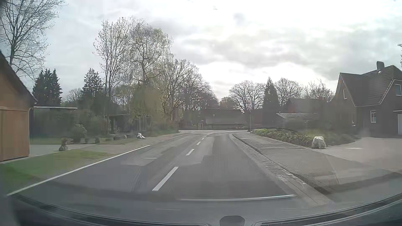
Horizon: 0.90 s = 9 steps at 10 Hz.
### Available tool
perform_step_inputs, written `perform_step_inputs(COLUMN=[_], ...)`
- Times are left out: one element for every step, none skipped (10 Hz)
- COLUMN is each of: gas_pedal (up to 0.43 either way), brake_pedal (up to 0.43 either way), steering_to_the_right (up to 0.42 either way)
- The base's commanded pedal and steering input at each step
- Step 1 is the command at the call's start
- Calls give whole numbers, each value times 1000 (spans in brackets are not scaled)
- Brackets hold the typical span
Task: Follow the waypoints while adhering to traffic rules and regulations
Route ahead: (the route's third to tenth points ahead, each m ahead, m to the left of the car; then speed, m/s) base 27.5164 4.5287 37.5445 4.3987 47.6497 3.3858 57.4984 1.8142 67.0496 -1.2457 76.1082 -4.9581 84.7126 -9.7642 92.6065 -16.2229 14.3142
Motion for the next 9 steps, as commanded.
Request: perform_step_inputs(gas_pedal=[28, 39, 39, 39, 39, 39, 67, 67, 67], brake_pedal=[0, 0, 0, 0, 0, 0, 6, 0, 0], steering_to_the_right=[1, 1, 2, 3, 4, 7, 8, 8, 8])
